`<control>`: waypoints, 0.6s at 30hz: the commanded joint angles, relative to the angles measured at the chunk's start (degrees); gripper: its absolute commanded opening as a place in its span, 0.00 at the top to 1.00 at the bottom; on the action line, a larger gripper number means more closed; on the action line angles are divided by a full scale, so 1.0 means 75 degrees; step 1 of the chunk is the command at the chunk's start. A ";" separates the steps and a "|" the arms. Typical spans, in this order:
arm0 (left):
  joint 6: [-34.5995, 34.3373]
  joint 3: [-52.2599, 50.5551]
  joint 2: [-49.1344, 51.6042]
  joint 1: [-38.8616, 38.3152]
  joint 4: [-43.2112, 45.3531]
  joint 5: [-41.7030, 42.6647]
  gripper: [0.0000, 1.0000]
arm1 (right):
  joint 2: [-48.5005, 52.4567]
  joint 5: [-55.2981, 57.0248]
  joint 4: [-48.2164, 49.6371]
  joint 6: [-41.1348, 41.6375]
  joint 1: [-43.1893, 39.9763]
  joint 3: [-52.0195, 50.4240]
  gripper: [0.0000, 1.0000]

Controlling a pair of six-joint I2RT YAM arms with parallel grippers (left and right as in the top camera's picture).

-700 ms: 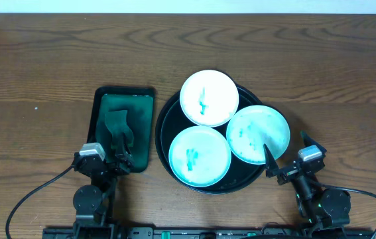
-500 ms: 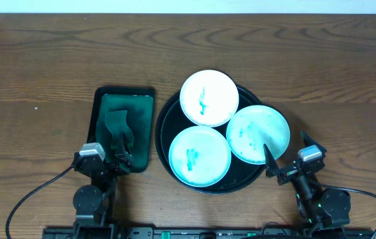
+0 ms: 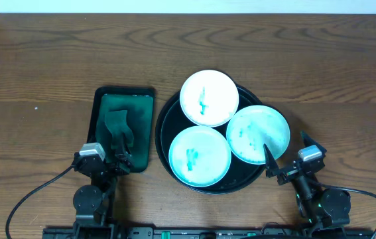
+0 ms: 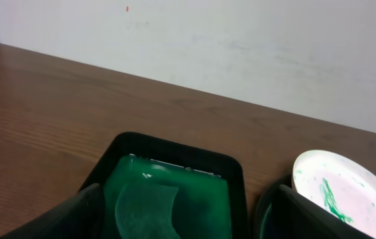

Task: Clean dirty plates on tray and stack at the side
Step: 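Move both grippers forward toward the sponge basin and the plates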

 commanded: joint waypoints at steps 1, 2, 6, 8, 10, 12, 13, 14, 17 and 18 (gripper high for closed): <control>0.0079 -0.0067 -0.0038 0.0026 -0.0393 -0.0102 0.19 | -0.0052 0.0041 -0.0009 0.0131 -0.0052 -0.0029 0.01; 0.0079 -0.0067 -0.0038 0.0026 -0.0393 -0.0105 0.19 | -0.0052 0.0041 -0.0006 0.0131 -0.0052 -0.0029 0.01; 0.0076 -0.0067 -0.0038 0.0023 -0.0303 -0.0102 0.20 | -0.0052 0.0041 -0.0006 0.0131 -0.0052 -0.0029 0.01; 0.0076 -0.0067 -0.0038 0.0026 -0.0306 -0.0102 0.20 | -0.0052 0.0041 -0.0006 0.0131 -0.0052 -0.0029 0.01; 0.0076 -0.0067 -0.0038 0.0026 -0.0297 -0.0102 0.20 | -0.0052 0.0099 0.0061 0.0125 -0.0055 -0.0026 0.01; 0.0073 -0.0067 -0.0038 0.0023 -0.0297 -0.0067 0.20 | -0.0052 0.0125 0.0259 0.0128 -0.0055 -0.0026 0.01; 0.0073 -0.0067 -0.0038 0.0023 -0.0289 -0.0006 0.19 | -0.0052 0.0125 0.0364 0.0128 -0.0055 -0.0026 0.01; 0.0073 -0.0067 -0.0038 0.0026 -0.0268 0.0122 0.19 | -0.0052 0.0125 0.0487 0.0128 -0.0055 -0.0026 0.01; 0.0070 -0.0064 -0.0038 0.0023 -0.0119 0.0597 0.20 | -0.0052 -0.0015 0.0962 0.0286 -0.0052 -0.0026 0.01; 0.0070 -0.0050 -0.0038 0.0026 -0.0067 0.0731 0.19 | -0.0052 -0.0154 0.1186 0.0408 -0.0052 -0.0026 0.01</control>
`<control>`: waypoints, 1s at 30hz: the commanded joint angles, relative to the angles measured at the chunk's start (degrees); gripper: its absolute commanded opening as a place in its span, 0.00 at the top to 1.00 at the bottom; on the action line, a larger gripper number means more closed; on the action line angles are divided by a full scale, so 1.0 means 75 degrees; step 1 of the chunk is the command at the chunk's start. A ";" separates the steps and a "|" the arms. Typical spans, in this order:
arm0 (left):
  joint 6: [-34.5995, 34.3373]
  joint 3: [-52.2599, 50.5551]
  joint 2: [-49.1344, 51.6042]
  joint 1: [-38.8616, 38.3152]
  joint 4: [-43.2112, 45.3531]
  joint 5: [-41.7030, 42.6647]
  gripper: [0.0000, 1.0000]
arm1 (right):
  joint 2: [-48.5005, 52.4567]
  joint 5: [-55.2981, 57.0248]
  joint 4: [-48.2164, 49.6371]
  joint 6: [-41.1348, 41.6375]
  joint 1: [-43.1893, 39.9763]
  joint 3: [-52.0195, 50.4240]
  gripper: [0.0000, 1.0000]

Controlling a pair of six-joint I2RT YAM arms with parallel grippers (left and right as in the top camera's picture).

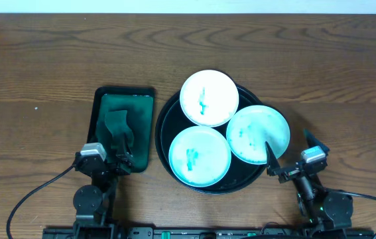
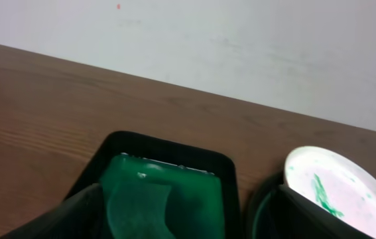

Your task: Clean dirty plates on tray and stack at the side

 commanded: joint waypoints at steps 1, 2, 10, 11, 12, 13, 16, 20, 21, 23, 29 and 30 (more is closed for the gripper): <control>0.0052 0.0000 -0.0038 0.0023 -0.0122 0.0525 0.19 | -0.0055 -0.0323 0.0568 0.0361 -0.0052 -0.0012 0.01; 0.0017 0.0076 -0.0038 0.0023 -0.0128 0.0577 0.20 | -0.0055 -0.0475 0.0819 0.0361 -0.0052 -0.0012 0.01; 0.0020 0.1836 0.0854 0.0026 -0.1075 0.0644 0.19 | 0.0664 -0.0947 0.0291 0.0356 -0.0055 0.1288 0.01; 0.0023 0.2203 0.1215 0.0026 -0.1317 0.0644 0.19 | 0.1003 -0.1008 -0.0017 0.0344 -0.0055 0.1693 0.01; 0.0023 0.2541 0.1574 0.0026 -0.1524 0.0647 0.19 | 0.1376 -0.1078 -0.0315 0.0259 -0.0055 0.2098 0.01; 0.0020 0.2958 0.2046 0.0026 -0.1798 0.0653 0.19 | 0.1795 -0.1180 -0.0621 0.0137 -0.0058 0.2535 0.01; 0.0026 0.4319 0.3547 0.0026 -0.2763 0.0807 0.19 | 0.3576 -0.1445 -0.1807 -0.0169 -0.0058 0.4284 0.01; 0.0052 0.6155 0.5461 0.0026 -0.4217 0.1329 0.19 | 0.5922 -0.1757 -0.3858 -0.0256 -0.0058 0.6723 0.01; 0.0050 0.6601 0.5898 0.0026 -0.4625 0.1460 0.20 | 0.6528 -0.1827 -0.4459 -0.0312 -0.0058 0.7364 0.01; 0.0047 0.7536 0.6752 0.0026 -0.5525 0.1562 0.19 | 0.7790 -0.1990 -0.5610 -0.0391 -0.0058 0.8658 0.01; 0.0047 0.8635 0.7898 0.0026 -0.6548 0.1565 0.19 | 0.9772 -0.2530 -0.6312 0.0455 -0.0052 1.0054 0.01; 0.0047 0.8635 0.7962 0.0026 -0.6563 0.1565 0.19 | 0.9955 -0.2838 -0.6254 0.0653 -0.0052 1.0054 0.01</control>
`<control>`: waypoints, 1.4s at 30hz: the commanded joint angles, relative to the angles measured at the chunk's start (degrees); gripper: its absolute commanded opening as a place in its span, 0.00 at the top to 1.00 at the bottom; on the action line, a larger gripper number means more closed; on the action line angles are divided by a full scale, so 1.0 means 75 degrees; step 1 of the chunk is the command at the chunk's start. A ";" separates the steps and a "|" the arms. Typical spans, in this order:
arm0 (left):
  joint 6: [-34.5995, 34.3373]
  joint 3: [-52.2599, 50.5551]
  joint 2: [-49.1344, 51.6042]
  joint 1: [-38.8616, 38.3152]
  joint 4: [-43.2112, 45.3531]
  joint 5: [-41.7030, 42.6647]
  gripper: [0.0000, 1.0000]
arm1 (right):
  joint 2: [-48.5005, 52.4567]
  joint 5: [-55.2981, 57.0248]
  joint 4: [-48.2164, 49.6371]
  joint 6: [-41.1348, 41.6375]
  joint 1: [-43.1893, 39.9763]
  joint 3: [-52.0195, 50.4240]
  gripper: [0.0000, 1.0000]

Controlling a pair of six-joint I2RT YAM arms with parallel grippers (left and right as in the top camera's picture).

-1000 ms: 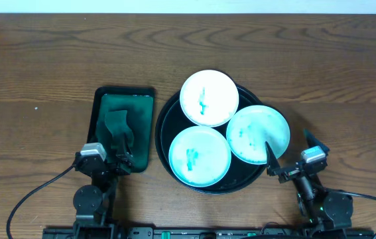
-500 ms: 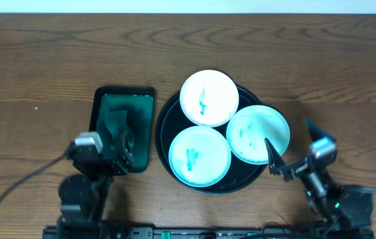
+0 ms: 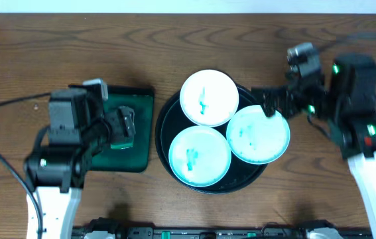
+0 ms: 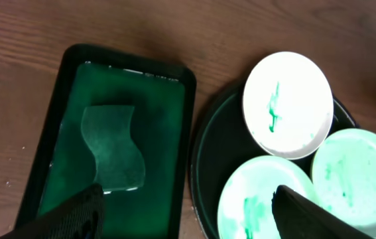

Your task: Clean dirty plates on tray and stack at the side

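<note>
Three white plates smeared with green lie on a round black tray (image 3: 164, 133): a far plate (image 3: 209, 97), a near-left plate (image 3: 199, 157) and a right plate (image 3: 258, 134). A pale sponge (image 4: 113, 147) lies in the green liquid of a rectangular black tray (image 4: 68, 79). My left gripper (image 3: 126, 127) hangs open high above the right side of that tray; in the left wrist view the left gripper (image 4: 188, 219) spans the gap between both trays. My right gripper (image 3: 266, 103) hovers over the far edge of the right plate, fingers apart, holding nothing.
The wooden table (image 3: 42, 60) stretches around both trays, with bare wood to the left, far side and right. A white wall edge runs along the far side. Cables trail from the left arm across the table's left part.
Both arms have risen from the table's near edge. The left gripper now looks down from above the green tray; the right gripper has moved from the near right to over the right plate's far edge.
At both earlier moments the arms sat low at the near edge, grippers open, the left one facing the green tray and the wall. Now both are raised over the trays. The plates and the sponge lie where they were.
</note>
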 commanded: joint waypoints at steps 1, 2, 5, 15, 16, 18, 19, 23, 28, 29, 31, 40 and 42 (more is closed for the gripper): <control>0.0070 0.0280 0.0227 0.0023 -0.0160 0.0181 0.19 | 0.0685 -0.1072 -0.0006 0.0667 -0.0052 0.0213 0.01; 0.0067 0.0277 0.0239 0.0026 -0.0213 0.0195 0.19 | 0.0804 -0.1256 -0.0032 0.0679 -0.0052 0.0213 0.01; 0.0070 0.0277 0.0242 0.0026 -0.0385 0.0192 0.19 | 0.1230 -0.1760 -0.0181 0.0662 0.0125 0.0192 0.03; 0.0073 0.0274 0.0239 0.0026 -0.0431 0.0187 0.19 | 0.3142 0.1714 -0.1620 0.0565 0.2769 0.0192 0.37; 0.0073 0.0274 0.0239 0.0026 -0.0431 0.0189 0.19 | 0.3293 0.1754 -0.1594 0.0560 0.2859 0.0192 0.38; 0.0073 0.0274 0.0236 0.0026 -0.0431 0.0189 0.19 | 0.3541 0.1932 -0.1542 0.0560 0.2926 0.0192 0.39; 0.0076 0.0274 0.0239 0.0026 -0.0437 0.0187 0.19 | 0.3701 0.2017 -0.1472 0.0557 0.2929 0.0192 0.39; 0.0073 0.0262 0.0239 0.0026 -0.0458 0.0189 0.19 | 0.4374 0.1848 -0.1192 0.0009 0.2903 0.0192 0.44; 0.0076 0.0251 0.0239 0.0026 -0.0455 0.0187 0.19 | 0.5158 0.1049 -0.1198 -0.0557 0.2943 0.0192 0.51; 0.0076 0.0248 0.0239 0.0026 -0.0458 0.0187 0.19 | 0.5301 0.1058 -0.1160 -0.0554 0.2943 0.0192 0.54; 0.0076 0.0242 0.0239 0.0026 -0.0458 0.0187 0.19 | 0.5552 0.1329 -0.1064 -0.0411 0.2940 0.0192 0.58; 0.0079 0.0201 0.0256 0.0026 -0.0458 0.0160 0.19 | 0.5802 0.2192 -0.0857 0.0685 0.2838 0.0195 0.99; 0.0073 0.0154 0.0335 0.0026 -0.0472 -0.0070 0.20 | 0.5802 0.2468 -0.0903 0.1361 0.2734 0.0195 0.99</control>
